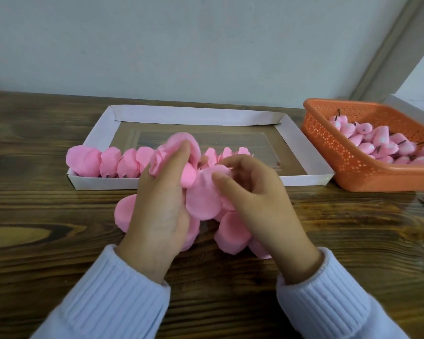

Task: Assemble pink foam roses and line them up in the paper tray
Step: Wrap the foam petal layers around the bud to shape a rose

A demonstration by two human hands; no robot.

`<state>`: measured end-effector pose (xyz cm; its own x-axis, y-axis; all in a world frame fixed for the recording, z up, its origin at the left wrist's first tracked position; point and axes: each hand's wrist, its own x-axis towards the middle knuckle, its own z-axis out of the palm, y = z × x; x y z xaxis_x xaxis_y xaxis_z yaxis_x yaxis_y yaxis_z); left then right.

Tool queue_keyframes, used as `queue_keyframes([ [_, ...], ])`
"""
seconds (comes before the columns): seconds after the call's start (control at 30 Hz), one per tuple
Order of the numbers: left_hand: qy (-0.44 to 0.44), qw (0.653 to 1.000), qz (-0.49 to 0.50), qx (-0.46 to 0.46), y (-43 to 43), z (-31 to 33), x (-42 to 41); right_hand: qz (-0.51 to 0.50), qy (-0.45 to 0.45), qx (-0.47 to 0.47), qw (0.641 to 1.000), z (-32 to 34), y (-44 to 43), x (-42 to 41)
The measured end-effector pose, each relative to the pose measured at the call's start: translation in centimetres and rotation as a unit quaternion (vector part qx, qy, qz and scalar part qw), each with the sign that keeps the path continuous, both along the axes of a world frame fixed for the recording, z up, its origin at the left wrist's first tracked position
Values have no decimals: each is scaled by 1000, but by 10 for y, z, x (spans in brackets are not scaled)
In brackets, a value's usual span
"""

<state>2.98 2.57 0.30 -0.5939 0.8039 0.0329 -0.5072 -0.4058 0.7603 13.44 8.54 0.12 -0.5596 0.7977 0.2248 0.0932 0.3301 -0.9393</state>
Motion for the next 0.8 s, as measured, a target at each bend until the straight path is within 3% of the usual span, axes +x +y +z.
queue_keyframes([
  [0.07, -27, 999, 18, -21, -1, -1, -2, 6, -21, 32, 999, -1, 0, 1],
  [0.2, 61, 994, 63, -67, -1, -2, -2, -25, 26, 103, 994, -3, -5, -1],
  [0.4, 118, 980, 88, -135, -1, -10, -2, -84, 84, 238, 964, -3, -15, -3],
  [0.57, 223, 965, 80, -114, -3, -12, 4, -123, 77, 205, 968, -5, -10, -1],
  [0.67, 264, 957, 69, -98, -4, -10, 7, -88, 110, 172, 975, -2, -12, -1],
  [0.8, 172, 981, 27, -88, -4, -7, 8, -10, 183, 116, 976, 1, -17, -2],
])
